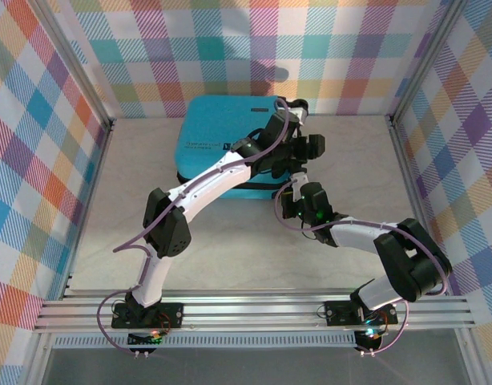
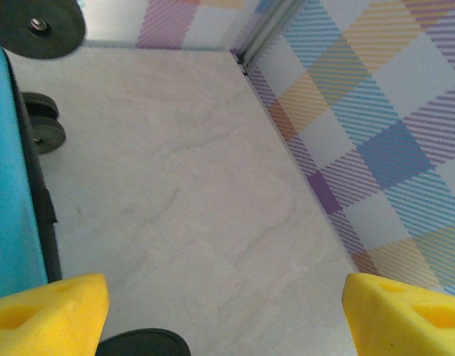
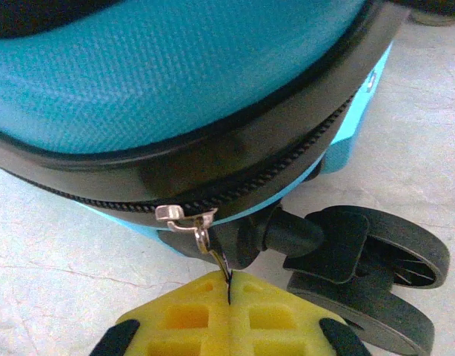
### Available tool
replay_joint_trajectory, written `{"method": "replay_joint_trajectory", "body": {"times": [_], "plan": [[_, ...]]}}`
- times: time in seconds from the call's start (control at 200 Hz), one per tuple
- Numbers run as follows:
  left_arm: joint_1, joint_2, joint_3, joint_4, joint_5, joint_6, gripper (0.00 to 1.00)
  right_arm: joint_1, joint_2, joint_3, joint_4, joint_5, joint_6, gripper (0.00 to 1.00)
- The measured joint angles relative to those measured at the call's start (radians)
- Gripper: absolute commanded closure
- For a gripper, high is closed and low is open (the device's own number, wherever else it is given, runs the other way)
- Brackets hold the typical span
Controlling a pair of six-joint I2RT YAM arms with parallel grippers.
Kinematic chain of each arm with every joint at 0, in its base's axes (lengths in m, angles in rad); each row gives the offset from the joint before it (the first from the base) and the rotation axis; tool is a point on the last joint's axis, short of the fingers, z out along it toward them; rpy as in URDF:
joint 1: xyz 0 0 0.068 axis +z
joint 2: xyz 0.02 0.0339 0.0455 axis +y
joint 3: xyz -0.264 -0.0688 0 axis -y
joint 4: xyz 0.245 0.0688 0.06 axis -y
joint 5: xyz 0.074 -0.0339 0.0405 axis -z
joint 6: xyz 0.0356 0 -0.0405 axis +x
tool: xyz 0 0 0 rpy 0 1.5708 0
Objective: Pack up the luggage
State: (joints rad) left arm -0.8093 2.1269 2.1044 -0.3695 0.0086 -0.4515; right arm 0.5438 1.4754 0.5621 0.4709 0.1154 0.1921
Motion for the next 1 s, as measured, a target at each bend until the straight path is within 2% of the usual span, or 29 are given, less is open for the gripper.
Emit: {"method": "replay_joint_trajectory", "body": {"times": [0.63, 0.805, 0.87, 1.0], "plan": [[0.014, 0.0, 0.013, -0.032, -0.022, 0.028, 0.18, -0.03, -0.033, 0.004, -0.047, 0.094, 0.002, 1.0], [0.014, -0.002, 0.013, -0.037, -0.022, 0.038, 0.18, -0.041, -0.033, -0.005, -0.028, 0.056, -0.005, 1.0], [0.013, -0.005, 0.013, -0.046, -0.023, 0.046, 0.18, -0.041, -0.038, -0.02, 0.0, 0.026, -0.014, 0.87], [0.014, -0.018, 0.013, -0.074, -0.031, 0.055, 0.18, -0.041, -0.052, -0.053, 0.053, -0.018, -0.032, 0.72]]}}
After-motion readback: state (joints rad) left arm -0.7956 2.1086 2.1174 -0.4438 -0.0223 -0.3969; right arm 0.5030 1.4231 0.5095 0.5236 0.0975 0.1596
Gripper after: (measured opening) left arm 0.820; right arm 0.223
